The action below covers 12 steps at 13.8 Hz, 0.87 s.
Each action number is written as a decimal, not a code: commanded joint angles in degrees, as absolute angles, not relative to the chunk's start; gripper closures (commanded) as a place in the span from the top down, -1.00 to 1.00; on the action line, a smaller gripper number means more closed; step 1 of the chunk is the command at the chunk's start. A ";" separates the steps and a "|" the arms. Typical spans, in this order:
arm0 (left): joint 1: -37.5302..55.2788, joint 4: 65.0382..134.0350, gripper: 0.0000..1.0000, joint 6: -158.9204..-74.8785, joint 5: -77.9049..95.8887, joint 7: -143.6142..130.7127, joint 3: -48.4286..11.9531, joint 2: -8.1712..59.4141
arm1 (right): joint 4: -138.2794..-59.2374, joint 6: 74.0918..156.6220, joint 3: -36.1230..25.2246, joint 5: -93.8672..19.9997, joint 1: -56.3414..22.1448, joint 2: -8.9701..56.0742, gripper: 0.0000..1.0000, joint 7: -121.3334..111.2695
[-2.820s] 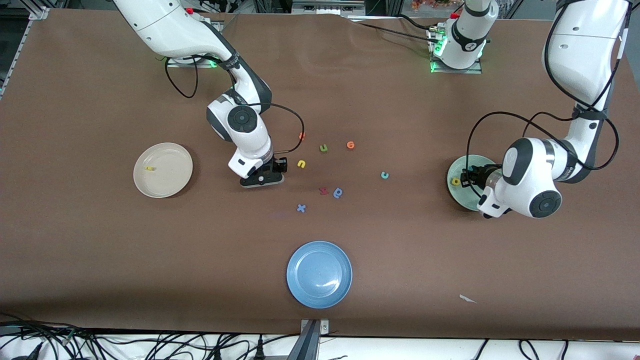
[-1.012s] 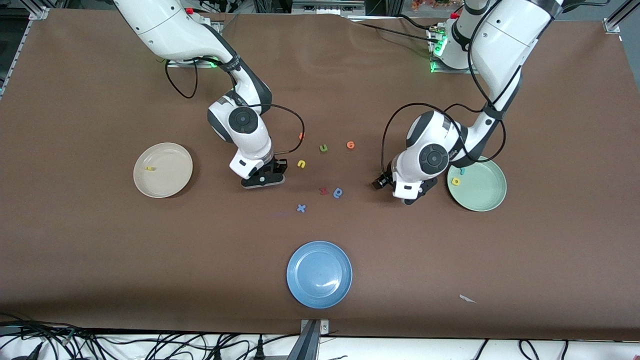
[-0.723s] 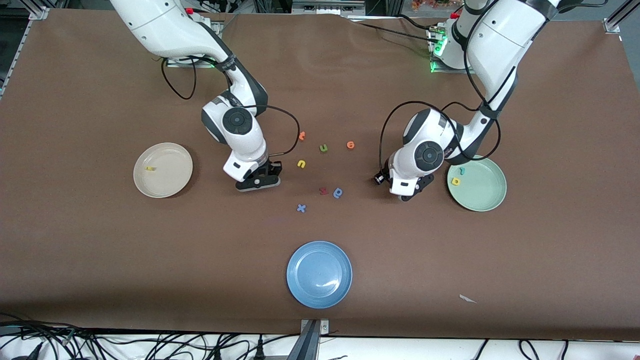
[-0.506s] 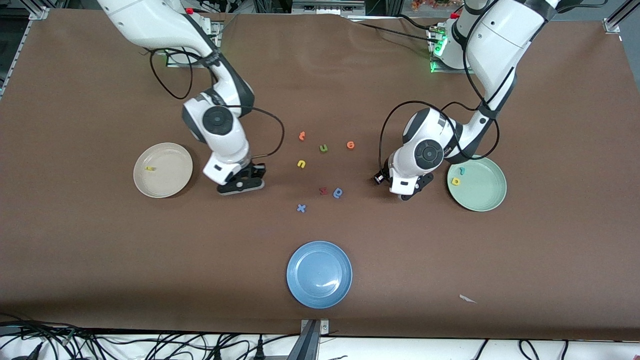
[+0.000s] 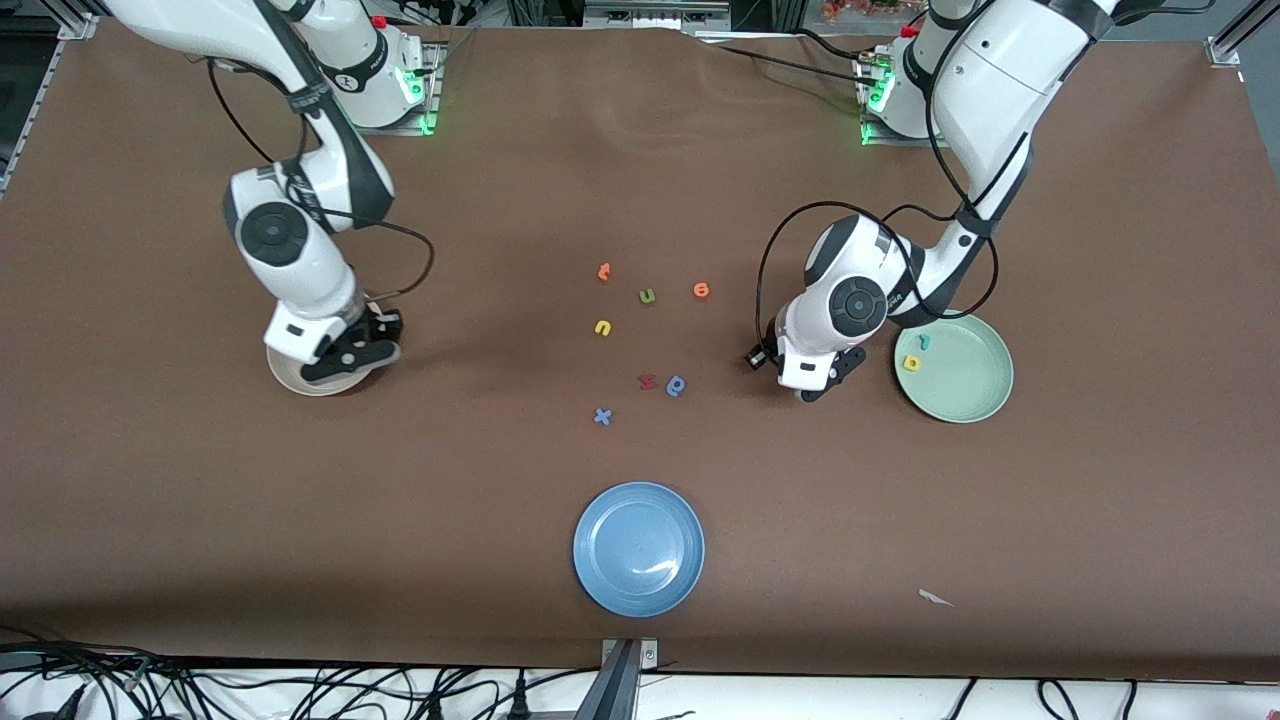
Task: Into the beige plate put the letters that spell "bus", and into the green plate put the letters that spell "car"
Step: 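Carry the teal p to the cream plate while the left gripper reaches c, then place the teal c in the green plate while the right gripper reaches u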
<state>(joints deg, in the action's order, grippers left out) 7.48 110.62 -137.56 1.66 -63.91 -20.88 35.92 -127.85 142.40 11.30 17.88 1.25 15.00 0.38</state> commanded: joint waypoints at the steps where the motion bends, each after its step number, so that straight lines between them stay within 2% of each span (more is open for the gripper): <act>1: 7.47 111.27 -0.67 -137.64 2.29 -64.07 -20.48 35.77 | -135.86 143.00 12.13 17.67 4.56 8.45 -0.35 -4.30; 5: 7.12 110.92 -0.89 -137.55 2.29 -63.90 -20.48 35.51 | -137.37 145.36 11.34 17.67 7.29 8.52 -0.32 -10.10; 6: 7.03 110.83 -0.90 -137.46 2.29 -63.72 -20.48 35.33 | -137.37 145.98 10.82 17.58 7.47 8.96 -0.17 -10.72; 7: 6.86 110.31 -0.91 -137.20 2.29 -63.29 -20.48 35.07 | -137.37 146.51 10.46 17.58 7.56 9.23 0.15 -11.07; 8: 6.33 109.52 -0.90 -136.94 2.29 -63.28 -20.48 34.37 | -137.37 147.38 10.37 17.58 7.56 9.66 0.99 -10.99; 10: 4.32 109.16 -0.91 -136.50 2.37 -63.11 -20.57 31.48 | -137.29 147.74 10.28 17.58 7.56 9.84 1.00 -10.20; 12: 2.03 107.85 -0.91 -131.60 2.55 -60.23 -20.57 29.10 | -137.29 147.74 10.37 16.80 7.56 9.84 1.00 -10.02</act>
<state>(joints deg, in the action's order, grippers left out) 4.07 107.93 -136.16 1.66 -63.23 -20.56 33.11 -136.41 146.54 10.19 17.75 7.15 10.20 -9.61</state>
